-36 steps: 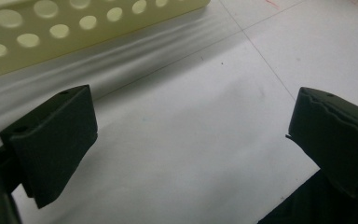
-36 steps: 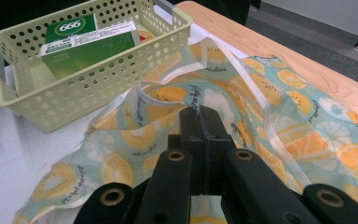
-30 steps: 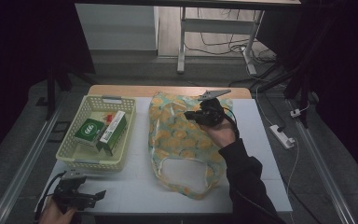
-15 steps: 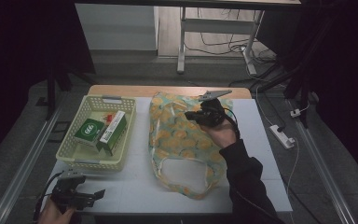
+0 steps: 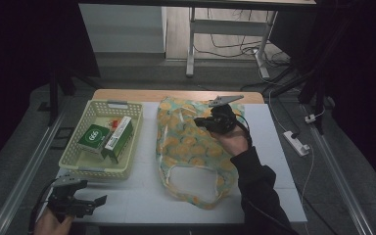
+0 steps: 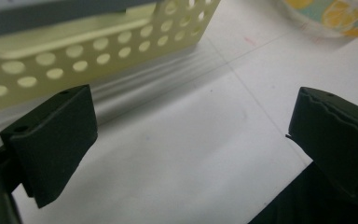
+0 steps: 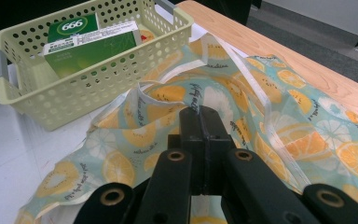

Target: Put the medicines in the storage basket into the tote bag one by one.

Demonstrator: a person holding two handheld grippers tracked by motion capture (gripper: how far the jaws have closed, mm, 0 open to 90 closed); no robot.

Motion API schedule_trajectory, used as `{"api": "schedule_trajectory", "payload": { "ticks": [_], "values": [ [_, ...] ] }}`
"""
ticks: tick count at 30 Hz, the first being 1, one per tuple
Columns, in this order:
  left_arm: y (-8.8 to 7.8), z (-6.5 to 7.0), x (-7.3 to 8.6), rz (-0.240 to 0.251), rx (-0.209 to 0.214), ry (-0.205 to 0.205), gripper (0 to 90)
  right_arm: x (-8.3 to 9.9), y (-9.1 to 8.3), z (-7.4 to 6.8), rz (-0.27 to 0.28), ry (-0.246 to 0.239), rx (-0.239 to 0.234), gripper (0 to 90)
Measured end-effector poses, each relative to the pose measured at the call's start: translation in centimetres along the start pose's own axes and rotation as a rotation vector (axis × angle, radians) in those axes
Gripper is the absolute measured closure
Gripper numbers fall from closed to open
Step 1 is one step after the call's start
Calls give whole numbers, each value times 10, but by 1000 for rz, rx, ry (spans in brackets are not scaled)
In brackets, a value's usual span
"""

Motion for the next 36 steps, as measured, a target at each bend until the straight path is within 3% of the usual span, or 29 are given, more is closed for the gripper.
{"api": "schedule_trajectory", "payload": {
  "ticks": [4, 10, 16, 22, 25, 36],
  "values": [
    [-7, -3, -6, 13, -38, 13, 15, 0, 1, 1, -2, 0, 0, 900],
    [-16, -10, -15, 68, -82, -10, 9, 1, 1, 1, -2, 2, -1, 900],
    [-18, -20, -29, 91, -115, -26, 1, 1, 1, 2, -5, 1, -2, 900],
    [-12, -33, -45, 72, -165, -17, 1, 1, 0, 1, 0, 0, -2, 900],
    [-7, -40, -52, 50, -180, -36, 1, 1, 0, 2, -1, 0, -3, 900],
    [14, -68, -81, 3, -257, -13, 1, 1, 1, 2, 0, 3, -5, 900]
  ]
}}
Point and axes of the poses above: each handheld gripper's, and its own axes: y roughly forward along the jaws, x roughly out of its underside, z roughly to its right, the point moved 4 cm from there along y, roughly forward along the jaws, and after that the axes turned 12 degrees about -x, right-handed, at the moved point
